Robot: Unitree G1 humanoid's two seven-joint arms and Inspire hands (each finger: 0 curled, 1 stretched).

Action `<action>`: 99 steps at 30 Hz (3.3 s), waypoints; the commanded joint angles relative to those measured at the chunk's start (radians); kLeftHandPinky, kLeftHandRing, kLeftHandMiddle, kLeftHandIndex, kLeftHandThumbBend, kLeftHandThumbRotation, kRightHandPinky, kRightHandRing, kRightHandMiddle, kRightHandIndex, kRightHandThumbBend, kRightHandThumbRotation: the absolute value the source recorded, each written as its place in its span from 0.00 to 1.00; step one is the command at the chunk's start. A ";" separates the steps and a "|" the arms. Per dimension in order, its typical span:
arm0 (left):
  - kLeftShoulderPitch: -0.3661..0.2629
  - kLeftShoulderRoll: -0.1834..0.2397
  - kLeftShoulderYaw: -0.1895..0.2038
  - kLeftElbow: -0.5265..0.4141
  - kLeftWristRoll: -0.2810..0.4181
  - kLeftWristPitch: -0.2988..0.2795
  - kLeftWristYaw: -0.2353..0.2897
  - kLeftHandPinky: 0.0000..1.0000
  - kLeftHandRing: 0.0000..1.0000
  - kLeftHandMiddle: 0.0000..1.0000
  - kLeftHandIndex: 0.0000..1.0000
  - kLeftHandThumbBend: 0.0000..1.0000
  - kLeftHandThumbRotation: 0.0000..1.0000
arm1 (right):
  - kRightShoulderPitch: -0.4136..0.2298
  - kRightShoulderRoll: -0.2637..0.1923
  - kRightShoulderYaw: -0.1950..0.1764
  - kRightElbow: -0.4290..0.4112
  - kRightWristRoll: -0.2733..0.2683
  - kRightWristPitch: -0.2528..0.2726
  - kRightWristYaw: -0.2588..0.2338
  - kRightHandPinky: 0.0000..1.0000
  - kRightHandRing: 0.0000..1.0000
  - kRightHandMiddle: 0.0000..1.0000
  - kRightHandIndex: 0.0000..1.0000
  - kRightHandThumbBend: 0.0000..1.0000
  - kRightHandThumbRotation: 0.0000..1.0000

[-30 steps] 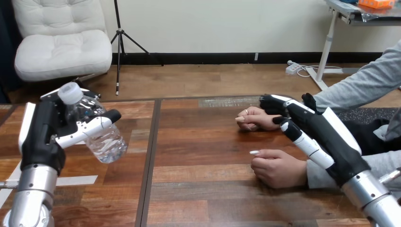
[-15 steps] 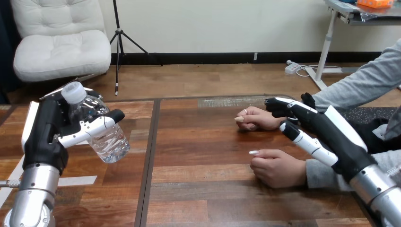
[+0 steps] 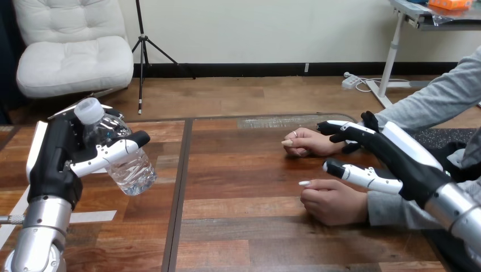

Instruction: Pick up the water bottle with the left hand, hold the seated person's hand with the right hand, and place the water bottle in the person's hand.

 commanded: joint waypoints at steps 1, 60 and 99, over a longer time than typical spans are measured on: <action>-0.047 0.003 0.004 -0.075 -0.018 -0.012 0.000 0.32 0.36 0.40 0.39 0.74 0.00 | -0.111 -0.037 0.020 0.031 -0.018 -0.006 -0.011 0.77 0.87 0.89 0.88 0.79 0.78; -0.026 0.013 0.010 -0.114 -0.015 -0.006 -0.018 0.31 0.35 0.39 0.39 0.77 0.00 | -0.379 -0.143 0.218 0.454 -0.272 -0.033 -0.129 0.74 0.85 0.86 0.86 0.99 0.59; -0.018 0.026 0.023 -0.102 -0.019 -0.029 -0.039 0.31 0.35 0.39 0.39 0.78 0.00 | -0.401 -0.197 0.244 0.497 -0.290 -0.023 -0.107 0.77 0.86 0.86 0.85 1.00 0.48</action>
